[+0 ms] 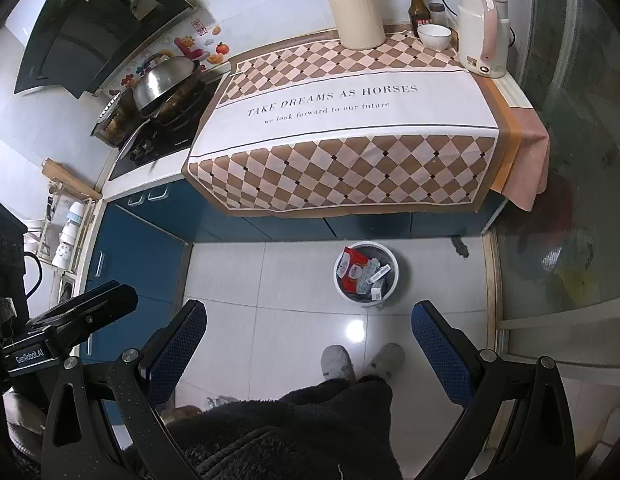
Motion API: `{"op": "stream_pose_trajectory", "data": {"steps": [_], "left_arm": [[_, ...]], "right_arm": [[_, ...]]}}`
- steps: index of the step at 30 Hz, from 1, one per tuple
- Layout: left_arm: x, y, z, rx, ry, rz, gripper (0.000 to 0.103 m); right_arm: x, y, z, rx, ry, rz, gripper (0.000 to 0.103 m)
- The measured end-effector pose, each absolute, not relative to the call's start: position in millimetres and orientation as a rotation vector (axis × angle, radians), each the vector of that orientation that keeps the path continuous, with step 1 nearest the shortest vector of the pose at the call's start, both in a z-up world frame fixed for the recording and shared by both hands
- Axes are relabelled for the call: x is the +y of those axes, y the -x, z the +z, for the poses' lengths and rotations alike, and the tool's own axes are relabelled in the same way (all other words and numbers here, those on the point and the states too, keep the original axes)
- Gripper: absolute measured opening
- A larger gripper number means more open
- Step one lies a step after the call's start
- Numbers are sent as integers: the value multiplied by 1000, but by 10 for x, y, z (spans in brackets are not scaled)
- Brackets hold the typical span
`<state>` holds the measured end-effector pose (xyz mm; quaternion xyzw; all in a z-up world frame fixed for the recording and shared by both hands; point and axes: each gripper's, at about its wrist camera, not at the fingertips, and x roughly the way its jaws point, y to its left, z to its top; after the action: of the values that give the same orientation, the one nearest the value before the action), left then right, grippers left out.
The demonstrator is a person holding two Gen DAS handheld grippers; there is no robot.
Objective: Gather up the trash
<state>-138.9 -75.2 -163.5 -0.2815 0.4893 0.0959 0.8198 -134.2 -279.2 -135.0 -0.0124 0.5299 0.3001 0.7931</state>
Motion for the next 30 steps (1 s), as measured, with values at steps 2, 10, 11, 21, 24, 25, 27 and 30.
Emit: {"op": "stream_pose_trajectory", "data": {"steps": [2,10,11,21,24,25,27,30], "left_arm": [[-764,1379,-1629,1043,596,201,103],[-795,1311,-1611,1045,590,185,103],[-807,1301,-1607,1046,588,183,103],[-848,1219,-1611,1050,583,173,103],[-863,1190,-1610,1053,583,171,103],[-864,1185,-1611,1053,584,171,103],[-876,1166,-1608,1053,584,170,103],[-893,1131,-1608,1052,584,170,103]], "right_arm": [[-2811,1357,-1358,1141,22,640,103],[-2838,1348,-1326,1142,10,627,103],[-2854,1348,-1331,1142,7,625,103],[-2856,1307,-1308,1142,-3,614,103],[-2853,1281,-1295,1142,-8,609,103],[-2856,1274,-1291,1142,-10,606,103],[-2849,1259,-1284,1142,-14,601,103],[-2843,1239,-1280,1141,-18,596,103]]}}
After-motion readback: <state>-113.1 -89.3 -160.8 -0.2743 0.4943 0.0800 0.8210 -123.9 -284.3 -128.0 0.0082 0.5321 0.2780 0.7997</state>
